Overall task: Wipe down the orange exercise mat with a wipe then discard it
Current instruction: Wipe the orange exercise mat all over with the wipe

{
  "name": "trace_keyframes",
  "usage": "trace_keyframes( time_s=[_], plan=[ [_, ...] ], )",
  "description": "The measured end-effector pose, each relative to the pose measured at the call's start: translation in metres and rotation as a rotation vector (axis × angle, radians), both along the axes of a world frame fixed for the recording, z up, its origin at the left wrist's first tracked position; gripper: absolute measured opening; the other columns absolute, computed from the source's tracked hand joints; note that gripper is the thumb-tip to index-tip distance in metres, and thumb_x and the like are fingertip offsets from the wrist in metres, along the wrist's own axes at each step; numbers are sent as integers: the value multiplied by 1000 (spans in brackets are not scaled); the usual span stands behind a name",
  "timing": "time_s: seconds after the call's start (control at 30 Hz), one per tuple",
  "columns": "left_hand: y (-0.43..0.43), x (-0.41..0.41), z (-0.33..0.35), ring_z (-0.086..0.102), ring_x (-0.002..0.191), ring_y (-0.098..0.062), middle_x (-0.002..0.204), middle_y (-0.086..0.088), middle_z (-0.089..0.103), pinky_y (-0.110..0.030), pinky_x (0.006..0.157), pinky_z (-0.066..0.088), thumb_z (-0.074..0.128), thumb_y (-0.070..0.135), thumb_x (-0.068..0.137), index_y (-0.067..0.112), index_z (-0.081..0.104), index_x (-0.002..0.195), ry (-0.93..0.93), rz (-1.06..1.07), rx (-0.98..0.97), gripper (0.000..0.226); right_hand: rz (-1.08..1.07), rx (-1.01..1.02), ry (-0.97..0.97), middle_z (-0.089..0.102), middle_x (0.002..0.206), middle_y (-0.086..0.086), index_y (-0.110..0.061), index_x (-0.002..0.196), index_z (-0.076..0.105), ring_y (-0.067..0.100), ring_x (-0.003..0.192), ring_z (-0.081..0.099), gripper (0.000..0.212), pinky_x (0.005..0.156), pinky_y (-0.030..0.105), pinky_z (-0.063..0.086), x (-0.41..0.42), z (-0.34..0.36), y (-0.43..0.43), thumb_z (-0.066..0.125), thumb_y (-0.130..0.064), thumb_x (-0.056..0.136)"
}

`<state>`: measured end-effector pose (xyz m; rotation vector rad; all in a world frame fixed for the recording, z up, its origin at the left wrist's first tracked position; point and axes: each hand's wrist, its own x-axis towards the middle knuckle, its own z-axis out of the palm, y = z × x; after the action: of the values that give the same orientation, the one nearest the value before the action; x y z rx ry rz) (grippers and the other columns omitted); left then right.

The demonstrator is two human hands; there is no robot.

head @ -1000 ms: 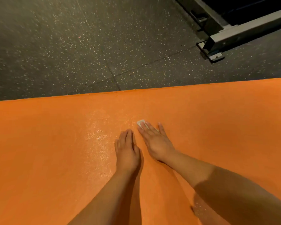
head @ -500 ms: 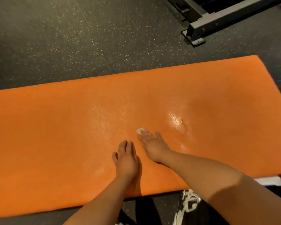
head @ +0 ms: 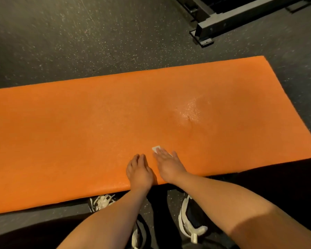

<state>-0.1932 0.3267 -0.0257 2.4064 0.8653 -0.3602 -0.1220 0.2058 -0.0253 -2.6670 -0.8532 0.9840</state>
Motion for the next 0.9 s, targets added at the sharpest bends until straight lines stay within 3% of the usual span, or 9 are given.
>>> trace_keyframes(
  time_s=[0.17,0.37,0.5,0.6,0.67,0.8,0.9],
  plan=[
    [-5,-24,-1,23,142,-28,160,-4,30,-39,119,16,44,29,102,22,40,151,-17,-108,-32,50,170,35,17,1,170,-7,-27,163,12,12,156,-5,58,124,54,-5,-8,5,-13,30,-16,108],
    [-9,-35,0,9,150,-23,163,1,22,-43,122,4,52,42,94,33,42,145,13,-213,-103,53,-211,-145,-63,-2,171,-4,-23,163,9,15,156,-8,65,124,51,-5,-10,9,-27,33,-17,102],
    [-8,-47,-1,4,153,-21,164,3,19,-46,122,2,50,56,85,33,39,146,2,-277,-114,66,-32,2,41,3,171,-1,-21,163,14,14,156,-3,64,124,49,-3,-43,19,-10,40,-19,104],
    [-1,-52,-5,8,153,-22,163,4,23,-47,122,7,60,47,93,30,42,143,-32,-330,-71,56,45,-6,26,4,170,-4,-24,162,16,14,156,-3,58,124,52,-2,-35,20,-26,35,-22,108],
    [-4,-52,-5,13,152,-23,161,5,30,-47,121,9,60,43,95,30,49,137,-54,-323,-49,45,-30,-60,-1,3,170,-6,-26,162,16,15,156,-5,54,124,53,-1,-26,19,-40,29,-24,110],
    [-11,-50,-1,34,143,-21,148,6,47,-49,115,17,63,30,96,28,60,109,-144,-277,-42,14,-134,-77,42,1,171,-4,-25,162,15,18,157,-6,55,125,52,-2,-26,20,-41,28,-23,109],
    [-10,-47,7,47,132,-17,140,6,54,-50,117,16,62,26,97,29,59,98,-165,-243,-91,4,-177,-49,66,4,171,-4,-24,161,18,17,157,-4,53,125,52,-3,-27,22,-37,28,-23,109]
  ],
)
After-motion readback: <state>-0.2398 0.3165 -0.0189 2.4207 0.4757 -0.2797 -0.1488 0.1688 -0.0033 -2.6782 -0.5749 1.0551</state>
